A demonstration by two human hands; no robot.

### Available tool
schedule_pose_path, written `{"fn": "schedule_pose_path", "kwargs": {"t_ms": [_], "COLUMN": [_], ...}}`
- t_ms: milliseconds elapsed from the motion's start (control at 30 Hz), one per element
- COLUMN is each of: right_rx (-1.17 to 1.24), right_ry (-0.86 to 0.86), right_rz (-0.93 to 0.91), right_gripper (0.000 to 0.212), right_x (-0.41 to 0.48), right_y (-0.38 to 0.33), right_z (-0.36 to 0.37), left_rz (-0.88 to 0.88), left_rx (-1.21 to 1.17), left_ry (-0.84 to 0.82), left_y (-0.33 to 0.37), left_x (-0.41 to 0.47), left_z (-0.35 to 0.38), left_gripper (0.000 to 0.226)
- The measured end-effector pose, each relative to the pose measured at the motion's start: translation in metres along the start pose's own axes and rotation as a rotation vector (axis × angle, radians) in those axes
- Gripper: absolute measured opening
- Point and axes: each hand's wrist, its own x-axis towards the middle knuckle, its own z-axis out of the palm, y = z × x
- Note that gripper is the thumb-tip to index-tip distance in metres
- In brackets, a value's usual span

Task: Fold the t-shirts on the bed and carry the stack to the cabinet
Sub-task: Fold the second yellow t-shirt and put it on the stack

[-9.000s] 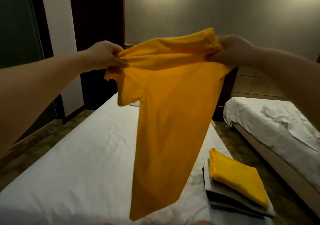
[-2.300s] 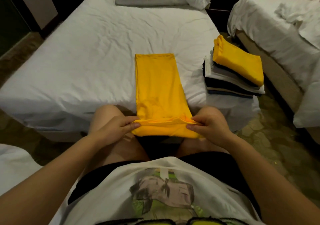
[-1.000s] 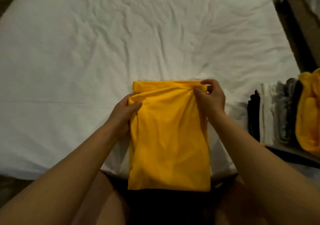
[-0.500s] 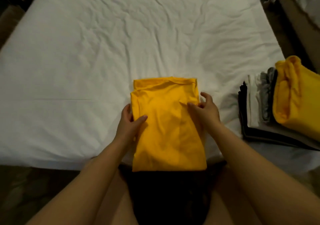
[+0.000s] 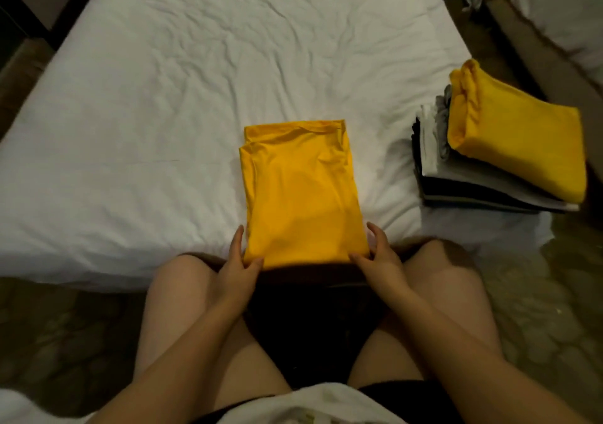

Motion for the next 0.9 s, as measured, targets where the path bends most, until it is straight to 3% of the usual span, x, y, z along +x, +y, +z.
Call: {"fn": "schedule_pose_path", "kwargs": {"t_ms": [100, 167, 300, 467, 567, 767, 833, 900], "right_rx": [0.025, -0.088, -0.374, -0.474, -0.299, 0.244, 0.303, 0.224], "right_ry": [0.024, 0.011, 0.031, 0.31, 0.349, 0.185, 0.184, 0.227], "right_rz": [-0.117, -0.211, -0.351, -0.511, -0.508, -0.399, -0.386, -0.42], "right_gripper": [0.067, 0.065, 0.05, 0.023, 0.021, 0.027, 0.035, 0.026], "right_x": [-0.012, -0.015, -0.011, -0.007, -0.007, -0.021, -0.028, -0.034], "right_y": [0.001, 0.004, 0.001, -0.006, -0.005, -0.014, -0.018, -0.023], "right_z": [0.001, 0.002, -0.003, -0.004, -0.01, -0.019, -0.023, -0.024], "left_rz": [0.089, 0.11, 0.222, 0.329, 0.308, 0.342, 0.366, 0.413], "left_rx": [0.0, 0.031, 0.372, 0.438, 0.21, -0.066, -0.049, 0.067], "left_ry": [-0.056, -0.114, -0.119, 0.117, 0.198, 0.174, 0.171, 0.225], "left_y": [0.004, 0.007, 0.008, 0.017, 0.031, 0.04, 0.04, 0.039], "left_x": [-0.009, -0.012, -0.01, -0.011, -0.018, -0.041, -0.045, -0.045], "left_z": [-0.007, -0.01, -0.013, -0.017, -0.021, -0.03, -0.032, -0.032], "left_gripper": [0.053, 0.054, 0.07, 0.024, 0.014, 0.012, 0.016, 0.025]}}
